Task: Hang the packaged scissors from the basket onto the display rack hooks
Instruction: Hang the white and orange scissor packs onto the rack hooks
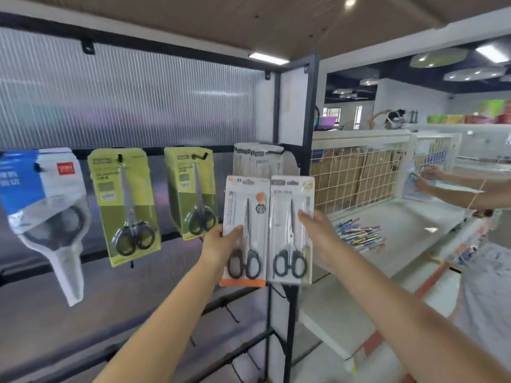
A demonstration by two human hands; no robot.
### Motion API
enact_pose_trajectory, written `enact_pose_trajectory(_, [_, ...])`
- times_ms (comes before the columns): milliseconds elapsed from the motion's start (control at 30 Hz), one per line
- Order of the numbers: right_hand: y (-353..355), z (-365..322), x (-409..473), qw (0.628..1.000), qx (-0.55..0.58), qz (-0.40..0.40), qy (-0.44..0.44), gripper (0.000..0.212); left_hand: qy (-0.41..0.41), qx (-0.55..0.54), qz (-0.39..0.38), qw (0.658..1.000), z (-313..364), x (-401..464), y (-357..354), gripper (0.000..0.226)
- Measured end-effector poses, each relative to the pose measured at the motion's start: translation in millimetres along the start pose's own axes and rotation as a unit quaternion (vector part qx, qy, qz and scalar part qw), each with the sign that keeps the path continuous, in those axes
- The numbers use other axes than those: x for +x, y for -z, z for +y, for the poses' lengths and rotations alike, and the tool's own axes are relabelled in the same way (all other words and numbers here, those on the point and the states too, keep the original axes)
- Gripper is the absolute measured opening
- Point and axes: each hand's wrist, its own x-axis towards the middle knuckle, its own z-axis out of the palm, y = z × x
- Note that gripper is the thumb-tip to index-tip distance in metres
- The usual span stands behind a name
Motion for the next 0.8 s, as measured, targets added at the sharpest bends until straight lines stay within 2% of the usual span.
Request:
enact_pose_trajectory(100, [0, -27, 15, 0.999, -0.010, 0.007, 0.032, 0.061, -0.014, -0.025, -0.008, 1.000, 18, 18, -4, 0.015])
enact_pose_trajectory(200, [0, -46, 30, 0.998, -0.003, 0.022, 0.055, 0.060, -0.026, -0.047, -0.014, 0.998, 27, 32, -9, 0.008])
enact_pose_trajectory(367, [-3, -58, 42, 0.997, 0.003, 0.027, 0.078, 0.047, -0.031, -0.057, -0.019, 0.998, 30, 54, -14, 0.007])
enact_pose_trajectory(667, [-12, -56, 62, 0.998, 0.004, 0.021, 0.056, 0.051, -0.037, -0.057, -0.021, 0.997, 27, 75, -20, 0.009])
enact_pose_trajectory(800, [-13, -52, 72, 0.998, -0.007, 0.027, 0.055, 0.056, -0.026, -0.073, -0.021, 0.997, 24, 81, -20, 0.003])
